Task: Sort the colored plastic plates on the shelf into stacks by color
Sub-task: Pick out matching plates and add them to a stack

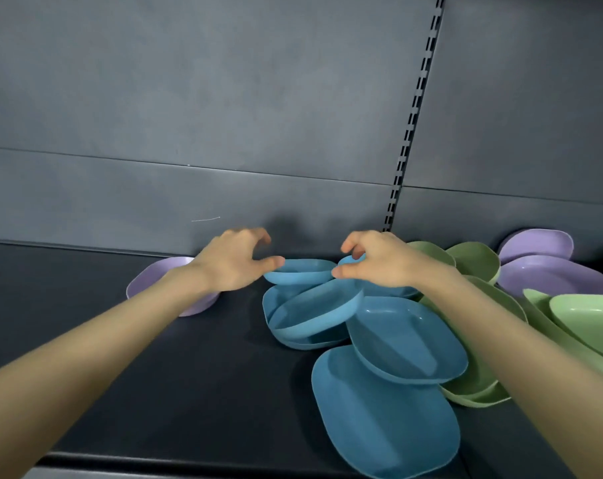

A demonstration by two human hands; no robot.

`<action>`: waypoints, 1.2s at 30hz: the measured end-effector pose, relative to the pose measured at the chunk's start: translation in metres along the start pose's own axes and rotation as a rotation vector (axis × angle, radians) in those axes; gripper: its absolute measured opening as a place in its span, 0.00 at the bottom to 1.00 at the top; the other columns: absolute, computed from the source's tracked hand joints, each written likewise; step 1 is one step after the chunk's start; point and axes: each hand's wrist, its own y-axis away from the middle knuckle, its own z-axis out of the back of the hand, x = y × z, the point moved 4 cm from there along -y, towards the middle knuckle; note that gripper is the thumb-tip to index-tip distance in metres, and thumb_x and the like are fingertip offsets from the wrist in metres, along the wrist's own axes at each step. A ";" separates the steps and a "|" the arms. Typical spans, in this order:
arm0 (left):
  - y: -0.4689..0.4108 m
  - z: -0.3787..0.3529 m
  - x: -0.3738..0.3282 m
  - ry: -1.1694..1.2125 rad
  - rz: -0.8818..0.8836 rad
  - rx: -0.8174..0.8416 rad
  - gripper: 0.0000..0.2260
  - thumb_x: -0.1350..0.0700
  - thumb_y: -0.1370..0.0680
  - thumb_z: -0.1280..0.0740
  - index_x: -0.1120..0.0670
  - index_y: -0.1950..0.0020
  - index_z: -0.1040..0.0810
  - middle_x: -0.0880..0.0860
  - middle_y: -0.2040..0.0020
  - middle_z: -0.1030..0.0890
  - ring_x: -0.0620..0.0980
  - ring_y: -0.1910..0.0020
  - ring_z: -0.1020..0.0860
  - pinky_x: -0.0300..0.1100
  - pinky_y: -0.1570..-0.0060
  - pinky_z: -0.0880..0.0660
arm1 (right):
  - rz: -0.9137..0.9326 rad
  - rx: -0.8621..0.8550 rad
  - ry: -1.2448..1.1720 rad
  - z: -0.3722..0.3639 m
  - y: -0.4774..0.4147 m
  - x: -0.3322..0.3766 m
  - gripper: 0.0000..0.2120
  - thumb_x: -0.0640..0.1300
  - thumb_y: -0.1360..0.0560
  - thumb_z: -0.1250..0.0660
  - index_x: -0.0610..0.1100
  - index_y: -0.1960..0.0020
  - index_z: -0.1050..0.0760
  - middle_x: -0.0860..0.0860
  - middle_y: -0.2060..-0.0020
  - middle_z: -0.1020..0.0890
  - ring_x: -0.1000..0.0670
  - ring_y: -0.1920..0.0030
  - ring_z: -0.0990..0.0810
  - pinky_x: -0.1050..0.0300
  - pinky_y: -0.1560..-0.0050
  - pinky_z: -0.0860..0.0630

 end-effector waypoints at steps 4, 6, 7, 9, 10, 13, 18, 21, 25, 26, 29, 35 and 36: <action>-0.024 -0.015 0.015 0.067 0.058 0.090 0.25 0.40 0.26 0.35 0.53 0.35 0.29 0.53 0.42 0.22 0.52 0.42 0.24 0.47 0.40 0.29 | -0.069 0.071 0.013 -0.010 -0.013 -0.003 0.26 0.59 0.31 0.29 0.46 0.38 0.28 0.50 0.47 0.24 0.50 0.49 0.26 0.57 0.50 0.30; -0.037 -0.019 0.020 0.104 0.075 0.135 0.27 0.40 0.26 0.34 0.54 0.34 0.30 0.52 0.45 0.22 0.52 0.44 0.25 0.44 0.43 0.29 | -0.110 0.101 0.012 -0.012 -0.017 -0.002 0.25 0.59 0.32 0.29 0.47 0.40 0.28 0.52 0.51 0.22 0.50 0.57 0.23 0.57 0.54 0.28; -0.044 -0.022 0.022 0.116 0.078 0.158 0.28 0.39 0.27 0.34 0.54 0.33 0.30 0.52 0.47 0.23 0.51 0.46 0.25 0.42 0.45 0.30 | -0.130 0.116 0.012 -0.013 -0.018 -0.001 0.25 0.59 0.32 0.28 0.47 0.41 0.28 0.52 0.54 0.22 0.51 0.61 0.22 0.58 0.57 0.27; -0.055 -0.026 0.027 0.123 0.075 0.203 0.31 0.39 0.27 0.33 0.55 0.32 0.33 0.52 0.46 0.23 0.52 0.47 0.25 0.40 0.49 0.31 | -0.173 0.145 0.016 -0.013 -0.020 0.001 0.24 0.57 0.32 0.28 0.46 0.42 0.28 0.53 0.59 0.22 0.52 0.68 0.22 0.60 0.64 0.28; -0.060 -0.029 0.030 0.127 0.072 0.227 0.32 0.38 0.28 0.33 0.56 0.31 0.34 0.54 0.45 0.22 0.53 0.48 0.24 0.40 0.51 0.30 | -0.196 0.160 0.009 -0.014 -0.020 0.002 0.24 0.56 0.32 0.27 0.46 0.42 0.28 0.53 0.60 0.23 0.53 0.69 0.23 0.62 0.67 0.29; -0.071 -0.039 0.035 0.195 0.072 0.303 0.36 0.38 0.30 0.31 0.57 0.31 0.37 0.56 0.51 0.20 0.54 0.56 0.19 0.47 0.53 0.21 | -0.248 0.185 -0.030 -0.017 -0.021 0.004 0.24 0.53 0.32 0.26 0.47 0.42 0.29 0.54 0.63 0.22 0.55 0.69 0.23 0.67 0.72 0.30; -0.080 -0.053 0.034 0.363 0.092 0.389 0.37 0.43 0.32 0.26 0.56 0.32 0.40 0.56 0.51 0.21 0.53 0.57 0.18 0.46 0.57 0.19 | -0.318 0.184 -0.059 -0.022 -0.023 0.001 0.28 0.50 0.36 0.22 0.48 0.40 0.30 0.54 0.58 0.22 0.48 0.56 0.18 0.61 0.61 0.25; -0.080 -0.053 0.033 0.482 0.108 0.360 0.35 0.49 0.32 0.25 0.56 0.32 0.40 0.57 0.52 0.22 0.51 0.63 0.20 0.42 0.63 0.20 | -0.348 0.191 -0.038 -0.024 -0.024 -0.002 0.28 0.49 0.37 0.22 0.51 0.41 0.30 0.52 0.49 0.22 0.47 0.51 0.18 0.58 0.54 0.25; -0.079 -0.055 0.034 0.588 0.153 0.315 0.37 0.56 0.32 0.24 0.58 0.29 0.41 0.54 0.49 0.29 0.48 0.62 0.23 0.40 0.63 0.20 | -0.377 0.167 -0.071 -0.023 -0.022 -0.003 0.28 0.45 0.37 0.22 0.51 0.41 0.31 0.50 0.47 0.23 0.47 0.51 0.20 0.56 0.52 0.24; -0.078 -0.056 0.034 0.616 0.164 0.308 0.37 0.58 0.32 0.24 0.58 0.29 0.41 0.54 0.46 0.31 0.48 0.60 0.23 0.39 0.64 0.20 | -0.379 0.156 -0.105 -0.023 -0.022 -0.003 0.27 0.44 0.36 0.22 0.50 0.42 0.30 0.49 0.47 0.23 0.46 0.52 0.20 0.57 0.54 0.25; -0.076 -0.054 0.036 0.770 0.222 0.267 0.37 0.64 0.33 0.24 0.58 0.29 0.39 0.55 0.46 0.30 0.51 0.53 0.23 0.38 0.66 0.20 | -0.381 0.096 -0.188 -0.020 -0.020 -0.005 0.25 0.42 0.36 0.22 0.48 0.43 0.28 0.50 0.51 0.24 0.46 0.52 0.22 0.59 0.59 0.27; -0.065 -0.023 0.036 1.094 0.233 0.087 0.23 0.69 0.32 0.27 0.62 0.38 0.27 0.58 0.45 0.20 0.52 0.53 0.19 0.37 0.63 0.19 | -0.305 -0.102 -0.362 -0.003 -0.011 -0.003 0.08 0.39 0.32 0.25 0.42 0.54 0.21 0.43 0.55 0.17 0.47 0.56 0.20 0.58 0.55 0.24; -0.061 -0.015 0.034 1.105 0.207 0.043 0.18 0.69 0.30 0.28 0.61 0.42 0.25 0.57 0.46 0.19 0.52 0.52 0.19 0.38 0.60 0.19 | -0.281 -0.119 -0.388 0.001 -0.008 -0.001 0.06 0.38 0.31 0.26 0.40 0.55 0.20 0.42 0.56 0.16 0.48 0.59 0.20 0.58 0.56 0.24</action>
